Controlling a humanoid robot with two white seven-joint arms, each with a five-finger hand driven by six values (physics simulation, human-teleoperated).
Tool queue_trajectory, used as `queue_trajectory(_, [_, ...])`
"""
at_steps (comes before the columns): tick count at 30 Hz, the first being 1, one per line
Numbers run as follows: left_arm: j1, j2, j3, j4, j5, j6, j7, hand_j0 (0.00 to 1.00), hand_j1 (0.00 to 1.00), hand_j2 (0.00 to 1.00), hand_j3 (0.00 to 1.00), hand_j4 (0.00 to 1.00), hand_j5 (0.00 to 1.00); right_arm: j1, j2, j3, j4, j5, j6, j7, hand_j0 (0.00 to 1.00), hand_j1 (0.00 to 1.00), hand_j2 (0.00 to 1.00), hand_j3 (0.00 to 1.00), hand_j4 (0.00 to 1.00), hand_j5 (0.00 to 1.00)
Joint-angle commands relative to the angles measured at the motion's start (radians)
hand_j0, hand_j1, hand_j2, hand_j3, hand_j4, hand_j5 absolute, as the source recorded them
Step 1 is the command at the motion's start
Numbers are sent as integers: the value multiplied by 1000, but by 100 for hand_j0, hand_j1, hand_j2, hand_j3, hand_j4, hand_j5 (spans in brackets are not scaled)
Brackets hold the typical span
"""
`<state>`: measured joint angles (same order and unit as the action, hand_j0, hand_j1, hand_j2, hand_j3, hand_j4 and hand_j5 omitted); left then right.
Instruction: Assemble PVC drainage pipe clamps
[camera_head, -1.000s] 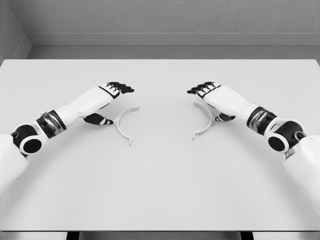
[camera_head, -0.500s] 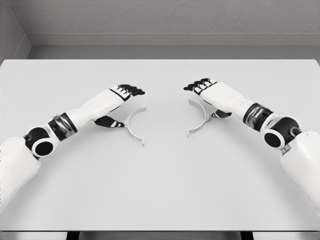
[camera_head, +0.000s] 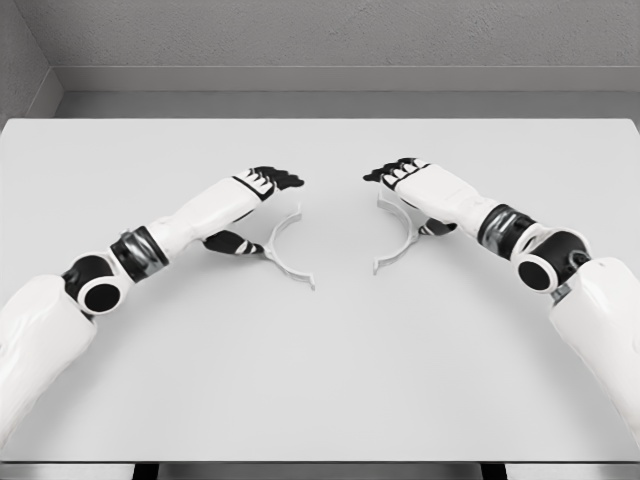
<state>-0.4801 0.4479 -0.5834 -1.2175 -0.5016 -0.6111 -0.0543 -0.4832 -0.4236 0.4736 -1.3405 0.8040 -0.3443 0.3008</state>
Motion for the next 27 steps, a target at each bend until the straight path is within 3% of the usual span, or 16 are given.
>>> queue_trajectory(1, [-2, 5, 5, 3, 6, 0, 1, 100, 100, 100, 100, 100, 100, 0, 8, 5, 0, -2, 1, 0, 100, 100, 100, 100, 100, 100])
queue_trajectory(19, [8, -25, -9, 6, -2, 0, 1, 100, 100, 100, 100, 100, 100, -37, 32, 45, 3, 3, 31, 6, 100, 100, 100, 100, 100, 100])
queue_trajectory(22, [12, -43, -9, 3, -2, 0, 1, 100, 100, 100, 100, 100, 100, -95, 66, 56, 89, 24, 34, 4, 100, 100, 100, 100, 100, 100])
queue_trajectory(27, [18, -57, -9, 3, -14, 0, 1, 100, 100, 100, 100, 100, 100, -130, 106, 59, 155, 40, 33, 4, 100, 100, 100, 100, 100, 100])
